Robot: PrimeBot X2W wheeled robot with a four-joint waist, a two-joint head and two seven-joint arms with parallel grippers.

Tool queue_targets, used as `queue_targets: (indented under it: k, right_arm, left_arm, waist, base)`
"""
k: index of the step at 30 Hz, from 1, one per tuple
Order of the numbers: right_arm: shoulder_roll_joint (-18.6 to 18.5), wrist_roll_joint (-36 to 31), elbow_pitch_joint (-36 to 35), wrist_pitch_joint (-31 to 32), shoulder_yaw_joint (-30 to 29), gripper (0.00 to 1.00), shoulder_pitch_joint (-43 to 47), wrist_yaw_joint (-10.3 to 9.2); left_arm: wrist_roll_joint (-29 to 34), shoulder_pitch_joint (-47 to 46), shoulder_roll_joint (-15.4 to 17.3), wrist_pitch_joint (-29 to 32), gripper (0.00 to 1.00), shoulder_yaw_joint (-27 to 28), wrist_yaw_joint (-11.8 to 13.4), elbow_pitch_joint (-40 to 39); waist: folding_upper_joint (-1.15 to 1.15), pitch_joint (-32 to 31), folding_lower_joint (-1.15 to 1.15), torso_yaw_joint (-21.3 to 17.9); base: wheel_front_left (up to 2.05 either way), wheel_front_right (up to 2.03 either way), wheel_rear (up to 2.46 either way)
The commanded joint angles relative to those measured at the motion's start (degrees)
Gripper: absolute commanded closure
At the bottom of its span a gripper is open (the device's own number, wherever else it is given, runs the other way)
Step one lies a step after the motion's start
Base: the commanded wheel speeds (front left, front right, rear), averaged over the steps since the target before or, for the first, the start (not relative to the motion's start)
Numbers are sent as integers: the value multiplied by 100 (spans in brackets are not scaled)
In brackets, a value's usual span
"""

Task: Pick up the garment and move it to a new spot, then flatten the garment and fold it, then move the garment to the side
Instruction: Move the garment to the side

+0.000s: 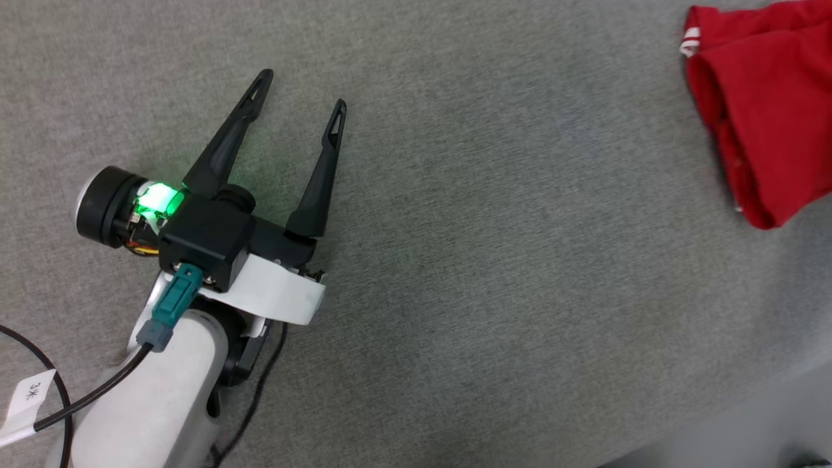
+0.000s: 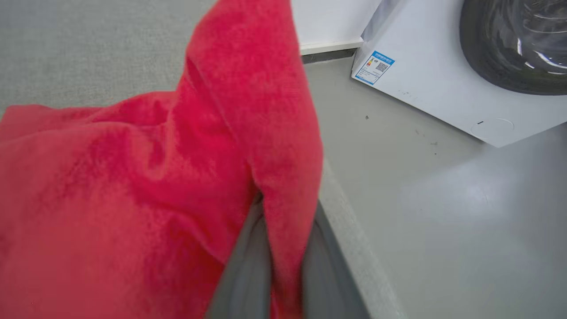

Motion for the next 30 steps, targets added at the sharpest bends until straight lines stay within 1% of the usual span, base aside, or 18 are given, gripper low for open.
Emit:
queue_targets:
  k: [1, 2, 3, 4, 5, 6, 11, 16, 17, 22, 24, 25, 30]
  right_arm:
    - [101, -63, 157, -141, -24, 100, -142, -4]
    - [133, -63, 277, -229, -81, 100, -191, -5]
    - [150, -98, 413, -280, -118, 89, -210, -4]
    - [173, -148, 539, -330, -140, 63, -232, -4]
    - [195, -173, 657, -381, -173, 24, -269, -4]
    - [208, -197, 777, -418, -224, 0, -308, -4]
    - [149, -417, 1172, -778, -367, 0, -449, -4]
    - [50, -701, 1344, -1057, -396, 0, -331, -5]
    - [89, -656, 1342, -1094, -417, 0, -279, -5]
    - [280, -517, 1101, -1322, -355, 0, 62, -5]
    - [484, -365, 937, -1346, -259, 0, 284, -4]
    - [480, -345, 842, -1385, -210, 0, 411, -5]
    - [781, -48, 347, -1447, 55, 0, 1023, -4]
  left_arm:
    - [44, -82, 44, 29, 0, 1, 14, -30]
    - [46, -106, 52, 27, 0, -1, 11, -42]
    - [49, -130, 56, 30, 0, -4, 6, -46]
    - [55, -147, 65, 27, 0, -6, 0, -43]
    - [57, -147, 68, 25, 0, -7, 0, -37]
    - [59, -136, 80, 26, 0, -6, 5, -32]
    - [-1, -28, 89, -27, 0, 8, 31, 79]
    - [-131, 166, -9, -205, 0, -9, 80, 290]
    - [-165, 213, -35, -238, 0, -13, 94, 333]
    - [-339, 531, -218, -457, 0, -19, 199, 568]
    - [-431, 706, -262, -531, 0, 24, 270, 655]
    - [-476, 785, -289, -581, 0, 45, 296, 702]
    - [-667, 1165, -409, -717, 0, 92, 401, 879]
  waist:
    - [0, 240, -1, 96]
    - [0, 276, -1, 114]
    - [0, 305, -1, 129]
    - [0, 321, -1, 139]
    - [0, 326, -1, 146]
    - [0, 324, -1, 149]
    - [0, 127, -1, 99]
    - [0, -374, -1, 52]
    - [0, -490, -1, 51]
    - [0, -1122, -1, 93]
    - [0, -1377, -1, 118]
    - [0, -1500, -1, 147]
    - [0, -2038, -1, 368]
  base:
    - [0, 0, 0]
    - [0, 0, 0]
    - [0, 0, 0]
    - [0, 0, 0]
    - [0, 0, 0]
    - [0, 0, 0]
    - [0, 0, 0]
    - [0, 0, 0]
    - [0, 0, 0]
    - [0, 0, 0]
    - [0, 0, 0]
    - [0, 0, 0]
    - [0, 0, 0]
